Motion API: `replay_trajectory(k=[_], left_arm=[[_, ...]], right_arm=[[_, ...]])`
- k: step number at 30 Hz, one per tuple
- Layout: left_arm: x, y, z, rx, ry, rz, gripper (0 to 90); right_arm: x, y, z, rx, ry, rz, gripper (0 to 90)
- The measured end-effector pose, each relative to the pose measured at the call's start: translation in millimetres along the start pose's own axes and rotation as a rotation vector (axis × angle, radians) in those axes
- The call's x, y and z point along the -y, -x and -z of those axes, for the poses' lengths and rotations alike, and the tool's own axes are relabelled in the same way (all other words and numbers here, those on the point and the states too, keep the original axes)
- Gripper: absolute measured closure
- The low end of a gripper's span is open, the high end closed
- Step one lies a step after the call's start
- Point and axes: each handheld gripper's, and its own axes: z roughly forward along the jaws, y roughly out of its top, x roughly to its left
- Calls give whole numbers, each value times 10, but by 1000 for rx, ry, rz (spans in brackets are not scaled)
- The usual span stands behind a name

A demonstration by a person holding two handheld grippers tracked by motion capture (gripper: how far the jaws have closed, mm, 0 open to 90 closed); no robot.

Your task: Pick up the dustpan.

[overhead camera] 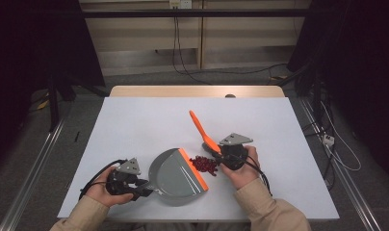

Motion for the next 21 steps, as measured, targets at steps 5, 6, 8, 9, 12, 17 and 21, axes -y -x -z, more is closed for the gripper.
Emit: replay_trajectory(k=[5, 6, 8, 9, 12, 17, 21], left_arm=[[-23, 2, -19, 7, 5, 7, 628], [-26, 4, -19, 5, 1, 8, 628], [-28, 2, -16, 7, -1, 6, 628], [-28, 3, -17, 8, 1, 8, 628], [-30, 1, -16, 5, 0, 10, 628], [-35, 0, -17, 9, 3, 18, 628], [-34, -5, -21, 13, 0, 18, 628]], right_arm=[[-5, -27, -1, -11, 4, -23, 716], [-6, -33, -4, -21, 6, -30, 715], [-8, -52, -4, -23, 6, -32, 715], [-8, -59, -4, -24, 9, -38, 715], [-7, -79, -6, -30, 14, -50, 716], [1, -110, -8, -36, 21, -51, 715], [4, -100, -5, -38, 25, -57, 715]])
